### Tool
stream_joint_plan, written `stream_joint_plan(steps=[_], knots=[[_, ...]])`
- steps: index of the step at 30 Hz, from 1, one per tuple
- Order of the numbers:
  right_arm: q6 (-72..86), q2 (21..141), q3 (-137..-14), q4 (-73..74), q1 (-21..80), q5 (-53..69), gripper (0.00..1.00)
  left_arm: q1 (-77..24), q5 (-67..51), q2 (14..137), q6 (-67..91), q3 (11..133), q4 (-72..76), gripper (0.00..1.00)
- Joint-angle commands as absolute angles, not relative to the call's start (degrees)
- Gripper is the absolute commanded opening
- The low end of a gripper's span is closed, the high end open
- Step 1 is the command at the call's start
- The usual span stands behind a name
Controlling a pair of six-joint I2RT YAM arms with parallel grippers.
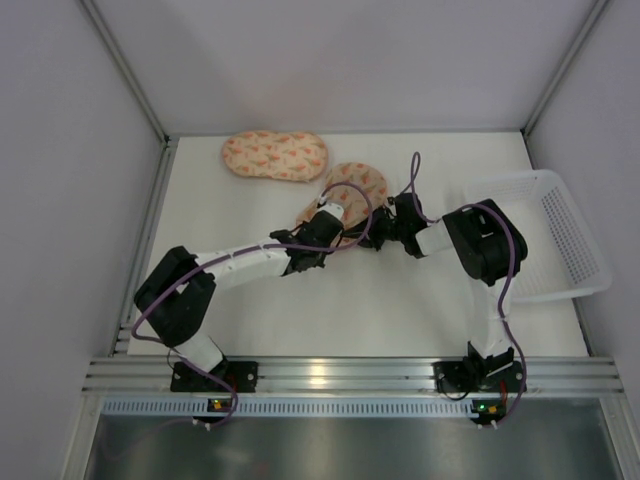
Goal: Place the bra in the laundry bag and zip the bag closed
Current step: Zip the zipper on the laundry bag.
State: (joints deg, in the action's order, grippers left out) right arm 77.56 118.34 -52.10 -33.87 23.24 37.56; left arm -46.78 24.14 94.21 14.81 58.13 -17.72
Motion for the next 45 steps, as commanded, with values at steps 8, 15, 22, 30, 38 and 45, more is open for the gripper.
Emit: stream_joint_plan(steps=[8,15,22,30,38,45], knots=[[73.8,116.1,-51.9,-31.4,22.3,39.4,0.0,-40.2,14.7,84.1,14.0,51.3,-16.8,0.0],[66.5,117.4,-55.9,-25.1,21.6,42.6,0.0,-34.4,6.3,84.9,12.3,49.6,-16.1,0.0],[56.4,121.7,-64.6,-16.5,21.4,49.4,0.31,-30.8,-7.5,85.3,11.2,49.6,-13.6,0.0],[49.2,111.6,-63.9,-1.8,16.9,47.9,0.88,-34.4,-12.5,84.5,17.8,50.7,-11.8,0.0],[31.9,105.2,-59.0,19.4,12.7,45.1,0.99,-37.4,-11.0,90.3,23.2,55.4,-9.8,0.0],[38.9,102.1,-52.9,14.0,10.3,53.8,0.96,-39.2,-8.5,94.0,26.5,59.2,-7.5,0.0]])
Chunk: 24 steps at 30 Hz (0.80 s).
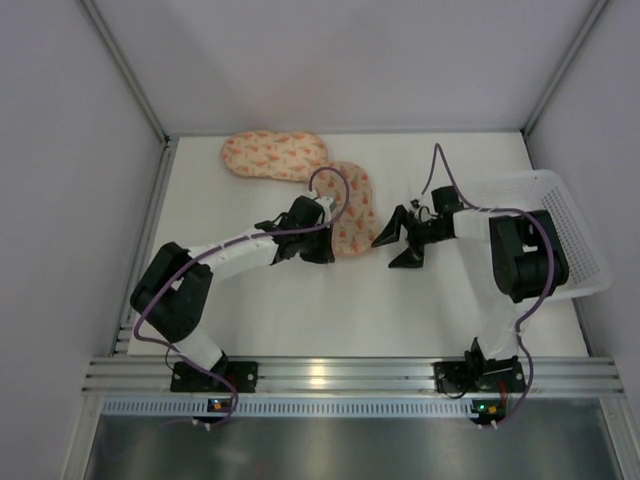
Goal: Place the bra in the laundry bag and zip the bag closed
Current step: Zip the zipper on the laundry bag.
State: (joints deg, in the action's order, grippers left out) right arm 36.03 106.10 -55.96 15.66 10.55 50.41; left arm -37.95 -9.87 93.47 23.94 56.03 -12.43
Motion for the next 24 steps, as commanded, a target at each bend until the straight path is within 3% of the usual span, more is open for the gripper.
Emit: stream_joint_plan(steps=[1,5,11,14,18,24], knots=[[39.9,101.5,-52.4,12.7,10.8,53.6,0.96,-39.6,-8.6,94.0,26.7,59.7,-7.0,0.0],[43.0,102.3,-53.4,8.6,14.1,53.1,0.94,-42.1,-9.3,96.0,27.2,61.6,-6.5,0.0],[49.8,105.7,-54.2,1.3,15.2,49.8,0.79,-44.3,-11.0,96.9,28.0,62.9,-6.4,0.0],[51.2,106.8,-54.5,0.0,15.5,48.3,0.61,-44.5,-11.2,96.9,27.9,62.5,-6.7,0.0],[51.9,108.5,-54.9,-1.6,15.9,49.2,0.0,-43.7,-9.9,96.9,28.6,61.4,-8.4,0.0],[46.3,108.9,-56.1,3.9,15.2,49.4,0.0,-36.8,-12.1,96.2,25.8,57.9,-9.8,0.0]])
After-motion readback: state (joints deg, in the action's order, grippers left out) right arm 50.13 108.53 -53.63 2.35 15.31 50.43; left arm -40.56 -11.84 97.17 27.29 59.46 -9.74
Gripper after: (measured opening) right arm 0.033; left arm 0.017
